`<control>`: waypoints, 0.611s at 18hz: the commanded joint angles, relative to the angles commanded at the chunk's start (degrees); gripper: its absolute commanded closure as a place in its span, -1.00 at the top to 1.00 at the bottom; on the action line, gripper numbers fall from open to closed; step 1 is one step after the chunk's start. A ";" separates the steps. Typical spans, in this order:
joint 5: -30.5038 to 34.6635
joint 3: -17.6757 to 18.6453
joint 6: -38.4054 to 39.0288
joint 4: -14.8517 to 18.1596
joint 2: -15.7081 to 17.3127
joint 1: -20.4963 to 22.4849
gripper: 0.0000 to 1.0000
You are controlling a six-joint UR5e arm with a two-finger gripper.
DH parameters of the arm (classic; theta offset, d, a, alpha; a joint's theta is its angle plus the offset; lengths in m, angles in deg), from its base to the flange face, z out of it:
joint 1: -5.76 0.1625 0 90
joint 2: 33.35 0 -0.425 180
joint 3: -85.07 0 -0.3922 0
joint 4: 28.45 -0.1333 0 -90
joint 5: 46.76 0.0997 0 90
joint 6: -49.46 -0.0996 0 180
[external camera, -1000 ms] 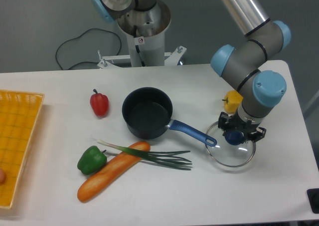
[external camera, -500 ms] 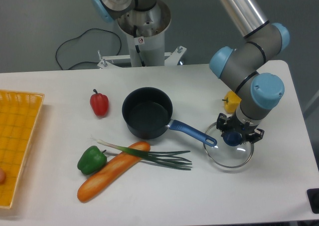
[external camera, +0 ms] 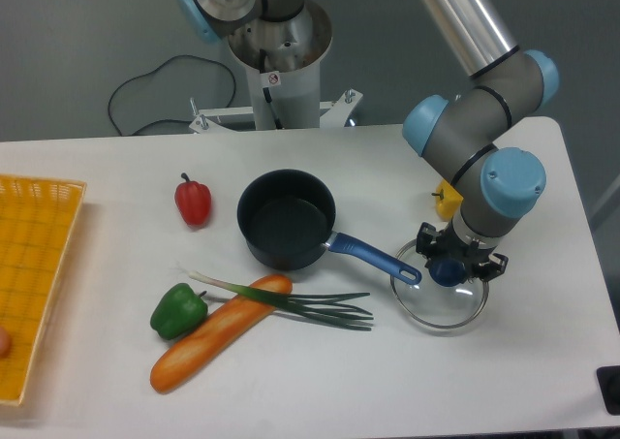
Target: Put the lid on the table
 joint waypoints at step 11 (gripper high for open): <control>0.00 0.00 -0.18 -0.09 -0.79 0.00 0.21</control>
